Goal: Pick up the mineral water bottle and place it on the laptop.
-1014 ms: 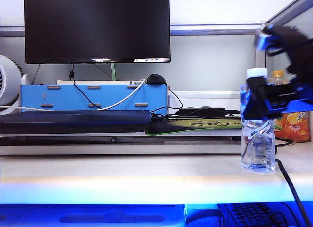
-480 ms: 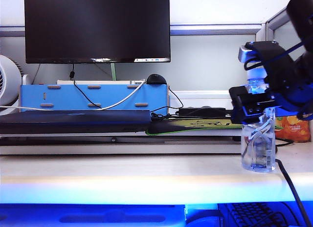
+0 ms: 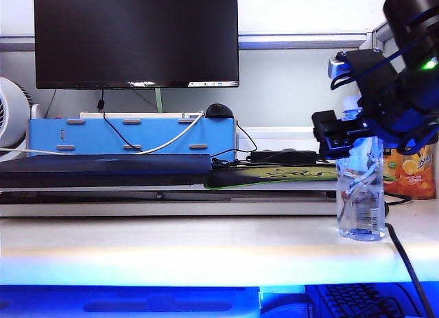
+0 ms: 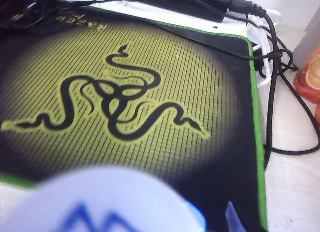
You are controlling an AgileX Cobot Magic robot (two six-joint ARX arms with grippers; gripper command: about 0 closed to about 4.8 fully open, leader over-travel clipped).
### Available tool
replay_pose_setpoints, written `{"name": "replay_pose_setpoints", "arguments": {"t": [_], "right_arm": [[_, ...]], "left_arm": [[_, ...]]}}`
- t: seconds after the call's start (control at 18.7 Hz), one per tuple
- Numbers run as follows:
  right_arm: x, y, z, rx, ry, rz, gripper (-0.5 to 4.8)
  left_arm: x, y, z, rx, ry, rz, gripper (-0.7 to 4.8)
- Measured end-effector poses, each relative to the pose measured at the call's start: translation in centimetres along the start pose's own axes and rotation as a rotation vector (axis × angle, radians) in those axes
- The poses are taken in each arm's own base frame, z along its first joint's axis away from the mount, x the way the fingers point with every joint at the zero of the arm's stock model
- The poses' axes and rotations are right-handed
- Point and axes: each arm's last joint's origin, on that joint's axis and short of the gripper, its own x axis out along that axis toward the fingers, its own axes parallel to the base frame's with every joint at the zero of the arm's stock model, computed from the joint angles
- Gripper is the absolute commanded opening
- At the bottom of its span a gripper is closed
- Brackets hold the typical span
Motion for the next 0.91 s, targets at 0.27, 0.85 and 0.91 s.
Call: {"name": "replay_pose_setpoints", "arguments": {"t": [0.27,0.85,0.91], "right_arm": [[1.0,0.1,-1.0,0.028,0.055,0.001,4.06],[1.2,0.5,5.6,0.054,-0.141,0.219,0.0],[1.3,0.6,7.9,0.055,-0.194,0.255,0.0]], "left_arm": [[0.0,0.0,0.0,0.0,0.0,0.0,-0.02],[0.0,0.0,0.0,0.0,0.0,0.0,-0.02],[0.0,0.0,0.0,0.0,0.0,0.0,-0.02]]}}
